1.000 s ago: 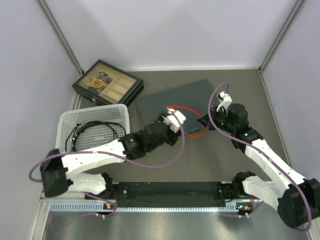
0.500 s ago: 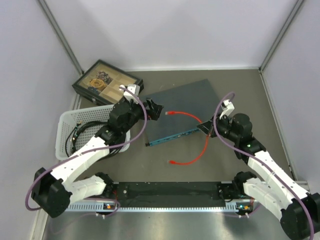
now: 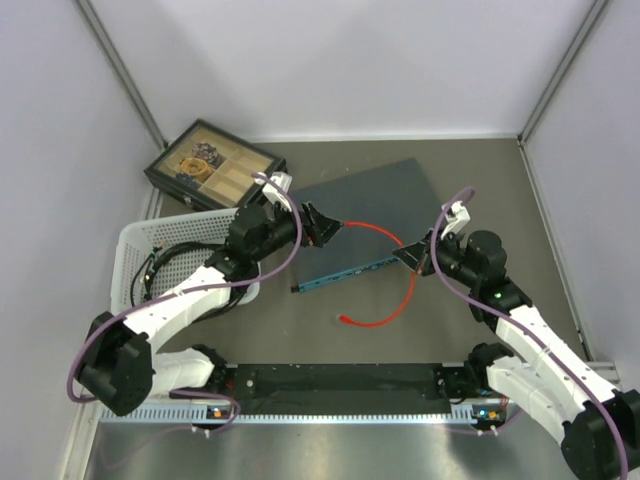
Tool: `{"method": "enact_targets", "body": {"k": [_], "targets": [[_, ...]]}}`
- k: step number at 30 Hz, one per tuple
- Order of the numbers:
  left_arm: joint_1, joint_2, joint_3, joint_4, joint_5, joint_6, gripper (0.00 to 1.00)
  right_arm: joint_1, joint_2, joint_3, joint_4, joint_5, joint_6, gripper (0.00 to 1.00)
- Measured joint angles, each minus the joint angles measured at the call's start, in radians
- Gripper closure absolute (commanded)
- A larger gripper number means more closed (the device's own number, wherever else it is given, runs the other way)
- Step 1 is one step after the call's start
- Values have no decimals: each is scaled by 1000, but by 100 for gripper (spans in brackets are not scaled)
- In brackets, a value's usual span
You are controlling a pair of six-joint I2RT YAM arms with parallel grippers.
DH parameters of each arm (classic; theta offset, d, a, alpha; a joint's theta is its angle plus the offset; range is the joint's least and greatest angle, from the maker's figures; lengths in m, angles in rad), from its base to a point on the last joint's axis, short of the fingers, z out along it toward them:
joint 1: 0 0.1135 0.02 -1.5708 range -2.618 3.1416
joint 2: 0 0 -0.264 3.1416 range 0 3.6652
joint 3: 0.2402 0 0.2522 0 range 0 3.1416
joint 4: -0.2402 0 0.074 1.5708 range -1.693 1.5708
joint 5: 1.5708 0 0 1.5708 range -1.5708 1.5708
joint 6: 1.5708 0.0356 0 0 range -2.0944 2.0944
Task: Insert the plug into the switch port
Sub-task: Adjust the connector.
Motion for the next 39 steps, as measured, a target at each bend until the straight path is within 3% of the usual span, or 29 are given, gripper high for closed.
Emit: {"method": "enact_targets", "body": {"k": [11, 15, 22, 23, 29, 33, 37, 38, 39], "targets": [[0, 26, -85, 176, 152, 288, 11, 0, 9, -6, 47, -41, 25, 100], [0, 33, -90, 209, 226, 412, 18, 0, 9, -6, 52, -57, 24, 100], [6, 62, -87, 235, 373, 523, 42, 0, 8, -6, 52, -79, 19, 100], [8, 69, -83, 235, 389, 528, 53, 0, 8, -6, 52, -82, 17, 100], [13, 86, -61, 239, 452, 546, 76, 0, 8, -6, 52, -91, 10, 100], [17, 86, -59, 240, 459, 552, 100, 0, 8, -6, 52, -94, 9, 100], [19, 85, -58, 232, 462, 555, 100, 0, 8, -7, 52, -97, 5, 97], [19, 85, -56, 225, 462, 554, 100, 0, 8, -7, 52, -97, 1, 93], [19, 84, -53, 214, 462, 552, 100, 0, 8, -7, 51, -97, -5, 79]]}}
